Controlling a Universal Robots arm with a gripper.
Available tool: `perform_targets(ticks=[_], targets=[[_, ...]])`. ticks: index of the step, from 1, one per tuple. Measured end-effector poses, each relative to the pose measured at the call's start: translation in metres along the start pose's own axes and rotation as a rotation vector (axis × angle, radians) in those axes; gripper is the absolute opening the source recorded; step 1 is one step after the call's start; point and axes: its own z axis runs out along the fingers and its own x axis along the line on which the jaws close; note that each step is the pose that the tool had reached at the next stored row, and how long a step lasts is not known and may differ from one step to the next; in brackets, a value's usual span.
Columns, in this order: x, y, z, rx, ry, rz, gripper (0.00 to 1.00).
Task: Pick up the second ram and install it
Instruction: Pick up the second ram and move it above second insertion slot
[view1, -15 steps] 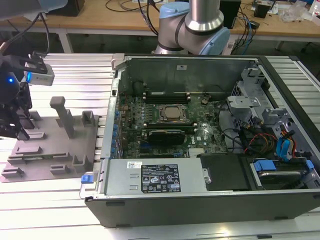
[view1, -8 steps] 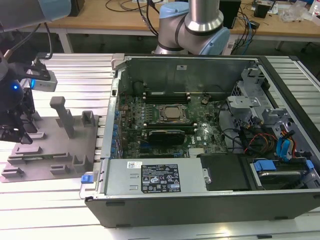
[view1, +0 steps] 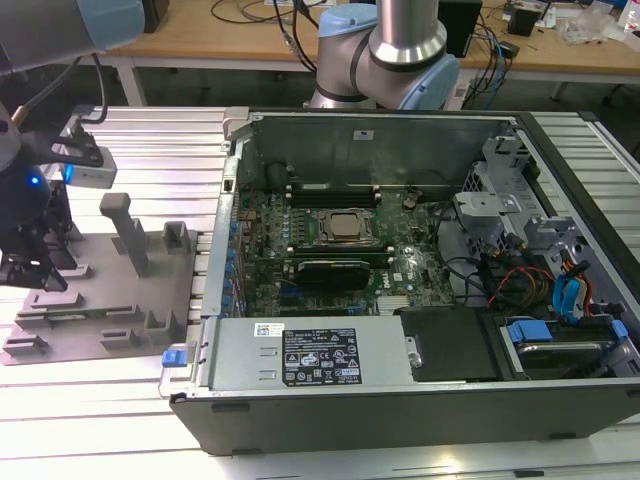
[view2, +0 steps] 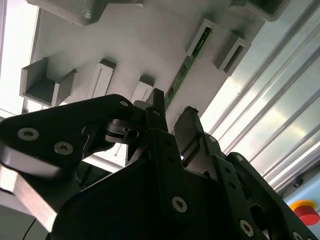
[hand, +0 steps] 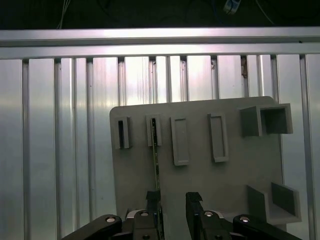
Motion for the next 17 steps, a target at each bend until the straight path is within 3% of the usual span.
perform_targets(ticks=[17], targets=[[0.0003,-0.0005,0.0115,0.0002,0.0049,0.0,0.34]])
